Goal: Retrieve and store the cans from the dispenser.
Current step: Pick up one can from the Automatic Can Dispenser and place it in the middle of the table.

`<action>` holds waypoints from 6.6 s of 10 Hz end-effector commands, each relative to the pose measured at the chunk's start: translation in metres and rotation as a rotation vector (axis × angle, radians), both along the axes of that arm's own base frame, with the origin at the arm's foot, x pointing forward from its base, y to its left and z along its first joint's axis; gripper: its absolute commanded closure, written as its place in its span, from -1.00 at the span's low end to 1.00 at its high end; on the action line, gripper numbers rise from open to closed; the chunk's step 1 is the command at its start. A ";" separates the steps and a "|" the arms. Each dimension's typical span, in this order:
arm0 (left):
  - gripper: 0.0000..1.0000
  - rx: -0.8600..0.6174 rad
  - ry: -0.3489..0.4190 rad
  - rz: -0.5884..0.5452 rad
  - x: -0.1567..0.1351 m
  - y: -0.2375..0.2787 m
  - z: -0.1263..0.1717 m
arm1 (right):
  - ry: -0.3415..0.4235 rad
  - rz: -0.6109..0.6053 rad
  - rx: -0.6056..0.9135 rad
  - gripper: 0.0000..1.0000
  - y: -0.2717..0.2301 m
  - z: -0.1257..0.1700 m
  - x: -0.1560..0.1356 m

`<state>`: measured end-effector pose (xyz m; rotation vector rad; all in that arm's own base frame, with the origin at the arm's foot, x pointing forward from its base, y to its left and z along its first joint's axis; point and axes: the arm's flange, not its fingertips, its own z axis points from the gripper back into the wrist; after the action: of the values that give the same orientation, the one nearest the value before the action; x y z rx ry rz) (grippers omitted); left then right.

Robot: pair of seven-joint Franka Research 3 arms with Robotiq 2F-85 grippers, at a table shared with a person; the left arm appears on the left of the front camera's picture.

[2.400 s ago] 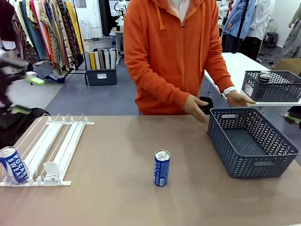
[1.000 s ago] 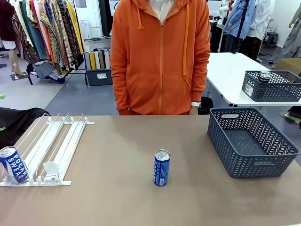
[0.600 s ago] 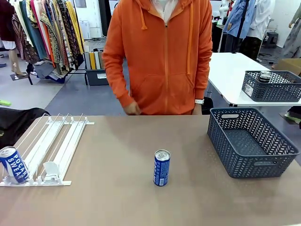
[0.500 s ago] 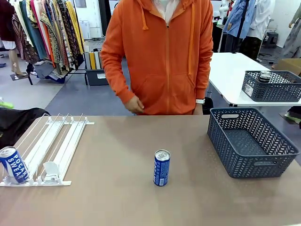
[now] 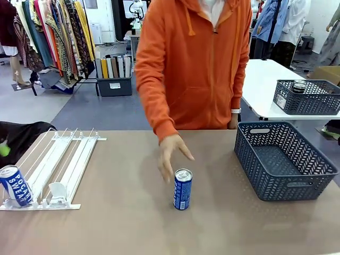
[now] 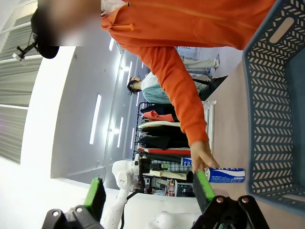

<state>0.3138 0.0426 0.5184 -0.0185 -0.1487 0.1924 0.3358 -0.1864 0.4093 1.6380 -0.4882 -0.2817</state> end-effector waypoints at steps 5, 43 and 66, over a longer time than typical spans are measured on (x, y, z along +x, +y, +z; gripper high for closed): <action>-1.00 0.000 0.000 0.000 0.000 0.000 0.000 | -0.007 0.015 -0.008 -1.00 0.000 0.001 -0.001; 1.00 -0.183 -0.269 -0.044 -0.022 0.022 0.091 | -0.007 0.015 -0.008 -1.00 0.000 0.001 -0.001; 1.00 0.160 -0.072 -0.976 0.015 -0.495 -0.090 | -0.007 0.015 -0.008 -1.00 0.000 0.001 -0.001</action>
<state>0.3215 -0.4507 0.4168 0.0669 -0.2089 -0.8266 0.3360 -0.1863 0.4096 1.6383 -0.4878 -0.2804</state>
